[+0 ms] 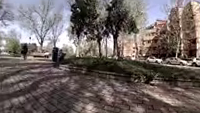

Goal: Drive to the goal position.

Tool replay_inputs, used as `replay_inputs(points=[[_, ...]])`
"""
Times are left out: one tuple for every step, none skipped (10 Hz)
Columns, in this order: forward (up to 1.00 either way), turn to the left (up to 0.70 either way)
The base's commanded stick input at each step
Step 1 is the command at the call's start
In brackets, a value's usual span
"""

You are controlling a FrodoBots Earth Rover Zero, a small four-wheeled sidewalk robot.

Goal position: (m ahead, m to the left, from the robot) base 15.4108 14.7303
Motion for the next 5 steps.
replay_inputs(points=[[0.00,0.70],[0.00,0.70],[0.00,0.70],[0.00,0.70],[0.00,0.70]])
